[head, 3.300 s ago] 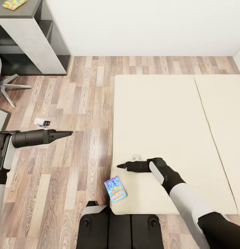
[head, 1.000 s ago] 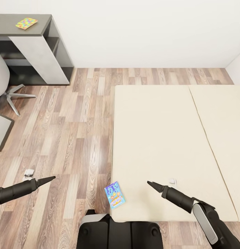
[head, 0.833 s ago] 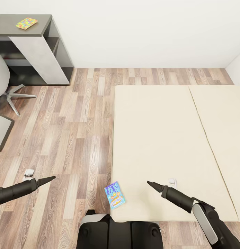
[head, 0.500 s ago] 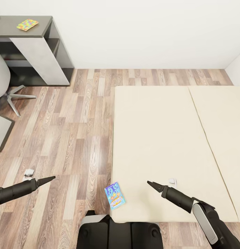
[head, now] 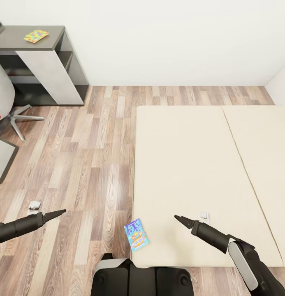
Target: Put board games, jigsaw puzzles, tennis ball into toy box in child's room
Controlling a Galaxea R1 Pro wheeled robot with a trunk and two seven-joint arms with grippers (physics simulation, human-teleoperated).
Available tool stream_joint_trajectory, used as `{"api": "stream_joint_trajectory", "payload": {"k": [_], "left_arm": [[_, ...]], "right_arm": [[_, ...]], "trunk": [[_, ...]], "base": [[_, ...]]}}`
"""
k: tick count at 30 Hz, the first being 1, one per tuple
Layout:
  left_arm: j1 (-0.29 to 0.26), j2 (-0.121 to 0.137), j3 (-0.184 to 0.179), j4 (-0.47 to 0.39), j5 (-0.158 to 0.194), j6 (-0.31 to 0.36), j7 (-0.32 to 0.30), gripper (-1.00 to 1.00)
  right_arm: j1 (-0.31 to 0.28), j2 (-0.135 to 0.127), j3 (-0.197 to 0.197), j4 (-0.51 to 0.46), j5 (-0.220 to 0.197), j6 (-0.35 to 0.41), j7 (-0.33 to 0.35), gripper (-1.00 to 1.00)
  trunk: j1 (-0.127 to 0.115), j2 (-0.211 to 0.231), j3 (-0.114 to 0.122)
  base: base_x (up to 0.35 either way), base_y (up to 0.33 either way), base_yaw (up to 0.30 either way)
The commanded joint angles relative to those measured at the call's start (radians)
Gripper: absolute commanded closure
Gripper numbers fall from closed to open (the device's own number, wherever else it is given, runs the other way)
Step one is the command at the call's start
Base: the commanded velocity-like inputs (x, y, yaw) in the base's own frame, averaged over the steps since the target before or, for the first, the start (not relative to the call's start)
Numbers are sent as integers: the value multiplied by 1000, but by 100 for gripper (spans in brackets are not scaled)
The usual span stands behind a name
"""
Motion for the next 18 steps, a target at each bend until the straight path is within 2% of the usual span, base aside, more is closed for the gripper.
{"api": "stream_joint_trajectory", "payload": {"k": [1,18], "left_arm": [[-1,-1,2,0,-7,11,-8,-100],[-1,-1,2,0,-6,11,-8,-100]], "right_arm": [[0,0,0,0,-6,8,0,-100],[0,-3,-1,0,-7,7,2,-100]], "trunk": [[1,-1,1],[1,-1,29]], "base": [[0,0,0],[0,0,0]]}}
